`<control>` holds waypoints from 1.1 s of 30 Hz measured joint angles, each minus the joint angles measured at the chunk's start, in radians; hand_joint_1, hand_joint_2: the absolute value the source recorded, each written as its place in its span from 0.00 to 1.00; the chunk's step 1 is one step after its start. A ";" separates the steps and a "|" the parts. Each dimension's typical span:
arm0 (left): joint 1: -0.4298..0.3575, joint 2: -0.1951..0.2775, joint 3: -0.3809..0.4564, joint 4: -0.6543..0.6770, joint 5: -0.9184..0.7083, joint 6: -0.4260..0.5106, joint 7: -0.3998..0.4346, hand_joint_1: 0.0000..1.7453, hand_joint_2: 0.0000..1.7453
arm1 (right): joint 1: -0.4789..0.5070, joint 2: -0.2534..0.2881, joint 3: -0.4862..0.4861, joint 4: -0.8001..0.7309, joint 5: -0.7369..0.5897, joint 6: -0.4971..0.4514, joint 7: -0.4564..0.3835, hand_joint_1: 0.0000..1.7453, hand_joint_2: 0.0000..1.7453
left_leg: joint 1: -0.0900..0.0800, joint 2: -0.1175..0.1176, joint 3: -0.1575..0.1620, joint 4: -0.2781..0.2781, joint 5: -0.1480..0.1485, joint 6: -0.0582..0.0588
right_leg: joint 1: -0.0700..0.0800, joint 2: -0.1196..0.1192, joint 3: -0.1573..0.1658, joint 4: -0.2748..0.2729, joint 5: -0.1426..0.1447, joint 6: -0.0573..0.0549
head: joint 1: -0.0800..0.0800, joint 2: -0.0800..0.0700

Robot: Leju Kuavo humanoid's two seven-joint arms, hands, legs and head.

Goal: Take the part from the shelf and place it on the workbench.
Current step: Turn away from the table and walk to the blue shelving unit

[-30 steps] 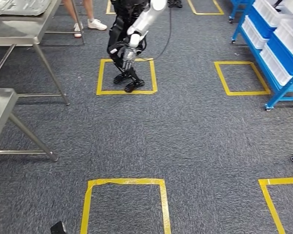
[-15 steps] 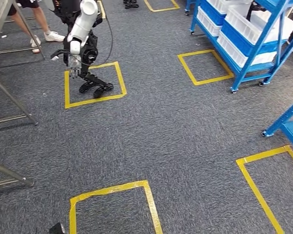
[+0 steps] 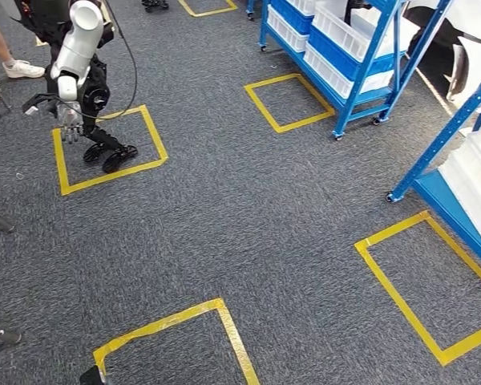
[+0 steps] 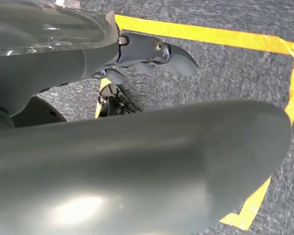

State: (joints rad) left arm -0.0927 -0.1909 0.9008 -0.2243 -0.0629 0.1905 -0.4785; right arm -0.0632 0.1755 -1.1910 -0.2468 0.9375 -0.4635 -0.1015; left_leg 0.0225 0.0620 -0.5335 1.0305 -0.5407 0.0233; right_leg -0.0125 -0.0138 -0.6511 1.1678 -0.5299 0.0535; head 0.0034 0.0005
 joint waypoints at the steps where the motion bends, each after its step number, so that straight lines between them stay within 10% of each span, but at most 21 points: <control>1: 0.000 0.000 0.000 0.000 0.000 0.000 0.000 0.00 0.00 | 0.000 0.000 0.000 0.000 0.000 0.000 0.000 0.00 0.00 | -0.002 0.010 0.006 0.000 -0.005 -0.005 | 0.005 -0.019 0.032 -0.065 0.026 -0.006 | 0.000 0.000; 3: -0.001 -0.001 0.001 0.000 0.000 0.000 0.000 0.00 0.00 | -0.004 -0.001 0.002 0.000 0.002 0.001 0.000 0.00 0.00 | -0.005 0.027 0.015 -0.002 -0.013 -0.014 | 0.015 -0.043 0.065 -0.137 0.047 -0.022 | -0.001 0.000; 7: -0.007 -0.003 0.003 0.000 0.000 0.000 0.002 0.00 0.00 | 0.000 0.000 0.007 0.000 0.005 0.003 0.000 0.00 0.00 | -0.003 0.027 0.027 0.000 -0.030 -0.033 | 0.016 -0.010 0.070 -0.152 0.047 -0.048 | -0.002 0.000; 12: -0.001 -0.003 0.010 0.000 0.000 0.001 0.003 0.00 0.00 | -0.006 0.000 0.010 0.000 0.008 0.003 0.001 0.00 0.00 | -0.003 -0.049 -0.102 0.251 -0.135 -0.036 | 0.011 0.051 0.079 -0.160 0.047 -0.068 | -0.004 0.000; 14: -0.001 -0.003 0.011 0.000 0.000 0.001 0.003 0.00 0.00 | -0.004 0.000 0.010 0.000 0.009 0.003 0.001 0.00 0.00 | -0.003 -0.054 -0.110 0.232 -0.089 -0.033 | 0.012 0.082 0.086 -0.160 0.043 -0.068 | -0.005 0.000; 17: -0.002 -0.002 0.012 0.000 -0.001 0.001 0.004 0.00 0.00 | -0.003 0.001 0.011 0.002 0.010 0.003 0.003 0.00 0.00 | 0.000 -0.113 -0.050 0.057 0.018 -0.023 | 0.012 0.124 0.094 -0.156 0.035 -0.059 | -0.004 0.000; 19: -0.003 -0.002 0.012 0.000 -0.001 0.002 0.006 0.00 0.00 | -0.002 0.002 0.011 0.003 0.011 0.004 0.003 0.00 0.00 | 0.000 -0.145 -0.034 0.011 0.027 -0.017 | 0.008 0.146 0.088 -0.154 0.034 -0.047 | -0.003 0.000; 21: -0.005 -0.003 0.013 0.000 0.000 0.002 0.006 0.00 0.00 | 0.003 0.001 0.011 0.003 0.011 0.004 0.004 0.00 0.00 | -0.002 -0.129 -0.029 0.003 0.028 -0.010 | 0.002 0.160 0.083 -0.156 0.034 -0.033 | -0.004 0.000; 25: -0.005 -0.006 0.013 0.000 0.000 0.000 0.006 0.00 0.00 | -0.001 0.001 0.011 0.005 0.012 0.004 0.004 0.00 0.00 | 0.002 -0.073 -0.013 -0.008 0.025 0.008 | 0.005 0.048 0.019 -0.022 -0.037 -0.010 | 0.001 0.000; 28: -0.002 -0.007 0.013 0.000 0.000 0.000 0.005 0.00 0.00 | -0.003 0.001 0.013 0.005 0.014 0.008 0.004 0.00 0.00 | 0.001 -0.028 -0.005 -0.008 0.015 0.009 | -0.003 0.020 -0.060 0.119 -0.071 0.001 | 0.001 0.000; 33: -0.003 -0.007 0.013 0.000 0.000 0.000 0.005 0.00 0.00 | -0.001 0.000 0.015 0.005 0.015 0.012 0.003 0.00 0.00 | -0.003 0.021 0.022 -0.009 -0.008 -0.009 | 0.009 -0.048 0.058 -0.131 0.058 -0.016 | 0.000 0.000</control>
State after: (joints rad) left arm -0.0958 -0.1984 0.9136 -0.2243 -0.0629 0.1904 -0.4730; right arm -0.0646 0.1760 -1.1755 -0.2414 0.9524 -0.4520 -0.0986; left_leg 0.0197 0.0828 -0.5112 1.0214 -0.5485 0.0139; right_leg -0.0039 -0.0616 -0.5935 1.0365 -0.4720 0.0375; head 0.0037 0.0005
